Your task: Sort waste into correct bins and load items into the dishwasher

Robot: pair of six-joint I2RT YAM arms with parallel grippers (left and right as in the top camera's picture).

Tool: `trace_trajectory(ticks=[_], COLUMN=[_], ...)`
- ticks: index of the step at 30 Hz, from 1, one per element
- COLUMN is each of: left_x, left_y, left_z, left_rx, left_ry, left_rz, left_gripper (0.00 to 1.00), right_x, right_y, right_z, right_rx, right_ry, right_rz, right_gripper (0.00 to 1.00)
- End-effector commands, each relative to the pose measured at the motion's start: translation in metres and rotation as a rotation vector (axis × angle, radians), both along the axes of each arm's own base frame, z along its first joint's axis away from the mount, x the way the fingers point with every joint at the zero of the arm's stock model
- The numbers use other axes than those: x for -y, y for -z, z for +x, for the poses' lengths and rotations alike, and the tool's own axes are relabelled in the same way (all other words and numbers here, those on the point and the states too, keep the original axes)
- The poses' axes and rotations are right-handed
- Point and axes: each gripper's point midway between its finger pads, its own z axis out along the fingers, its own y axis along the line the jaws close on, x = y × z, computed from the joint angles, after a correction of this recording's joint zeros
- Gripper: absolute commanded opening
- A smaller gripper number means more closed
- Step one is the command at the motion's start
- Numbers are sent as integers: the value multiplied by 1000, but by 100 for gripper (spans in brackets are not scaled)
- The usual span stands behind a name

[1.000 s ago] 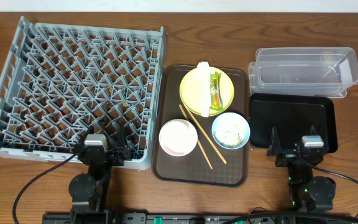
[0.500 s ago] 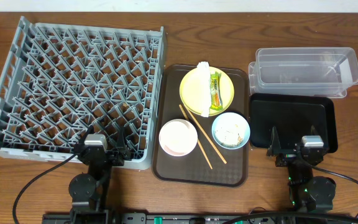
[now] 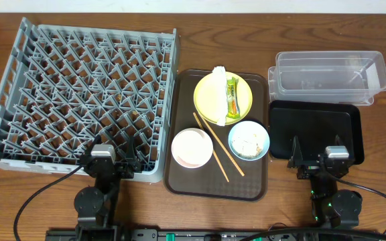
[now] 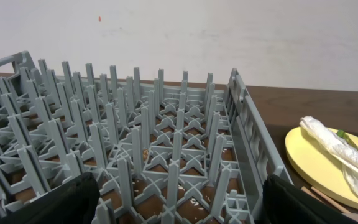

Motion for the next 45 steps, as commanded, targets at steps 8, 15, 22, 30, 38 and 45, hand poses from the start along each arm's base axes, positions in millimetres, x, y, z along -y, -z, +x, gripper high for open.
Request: trace_trajectory(ticks=[8,15,22,30,38,45], left_x=[3,3,3,3,4,4], left_y=[-2,-23,-47,-48,-37,-36], left_z=[-2,-1,2,-8,-25,-26], left_rx=[-70,-183,-310,-589,-824,-833], left_ry=[8,-1,-8,-23,-31,-32], left_rz=[-77,-107,-108,-110,-114,-114], left_gripper=[87,87,87,87,87,87], right_x=[-6,-6,-6,-9,-27,-56], right_y=[-22,-41,-44,-53,-57,-70], right_z=[-2,-1,13,37,63,88], right_rx=[46,11,-139,-363,-610,-575], right_ry=[-25,-23,-17,-19,-100,-257], right_rz=[81,88,86,84,121,203], right_gripper=[99,99,99,99,99,99])
